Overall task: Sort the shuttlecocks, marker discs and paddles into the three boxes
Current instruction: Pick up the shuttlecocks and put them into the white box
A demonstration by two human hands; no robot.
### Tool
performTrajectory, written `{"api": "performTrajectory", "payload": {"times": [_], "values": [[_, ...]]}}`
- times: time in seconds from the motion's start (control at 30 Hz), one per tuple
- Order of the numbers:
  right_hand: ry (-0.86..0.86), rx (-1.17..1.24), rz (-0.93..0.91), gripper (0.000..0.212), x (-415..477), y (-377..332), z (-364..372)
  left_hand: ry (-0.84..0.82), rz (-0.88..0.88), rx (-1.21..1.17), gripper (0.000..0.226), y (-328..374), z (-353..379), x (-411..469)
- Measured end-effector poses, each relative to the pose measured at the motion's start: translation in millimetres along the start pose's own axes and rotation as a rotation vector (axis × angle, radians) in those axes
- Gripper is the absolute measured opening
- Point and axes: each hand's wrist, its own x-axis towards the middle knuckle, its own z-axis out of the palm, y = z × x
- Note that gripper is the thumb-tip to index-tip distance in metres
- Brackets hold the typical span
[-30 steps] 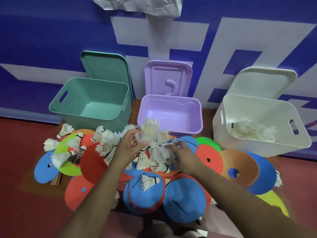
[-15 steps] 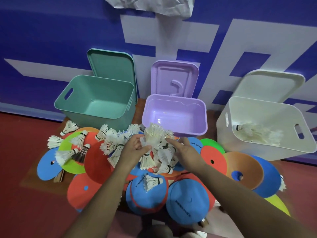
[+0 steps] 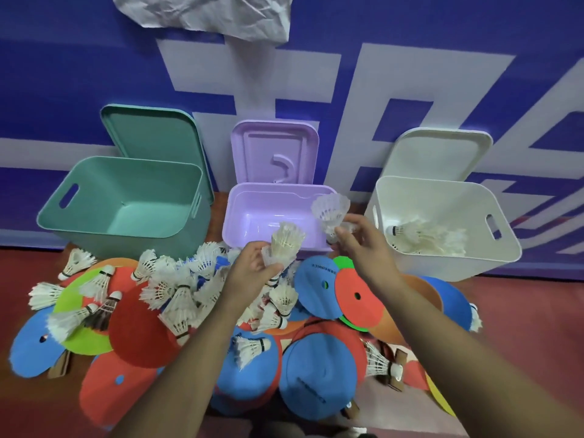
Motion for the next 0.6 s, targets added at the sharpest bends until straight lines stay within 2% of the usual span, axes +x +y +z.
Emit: {"api": "performTrajectory", "payload": {"times": [0.1,0.13,0.23,0.3,0.37,0.5,0.6], "values": [[-0.029,-0.027,-0.048,0.02,1,-16,-22,-0.014,0.055,0.021,0.039,14,20,14],[-0.031,-0.102,-0.103,0.018,2,-19,-32,-0.025,0.071,0.038,0.04,19,27,18],[-0.037,-0.547,-0.316,0.024,8,-18,-63,-0.082,0.136,0.128,0.043,31,49,26],[-0.061,-0.689,-0.327,0.03,12,-16,-81,-0.129,0.174,0.192,0.04,37,69,27],[-0.034,-0.708,-0.29,0.037,16,-13,-102,-0.144,0.179,0.203,0.039,41,91,29],[-0.068,-0.672,-0.304,0.068,21,-15,-154,-0.154,0.167,0.193,0.042,50,142,35],[-0.097,-0.676,-0.284,0.072,28,-17,-200,-0.149,0.172,0.213,0.042,60,184,48]]}}
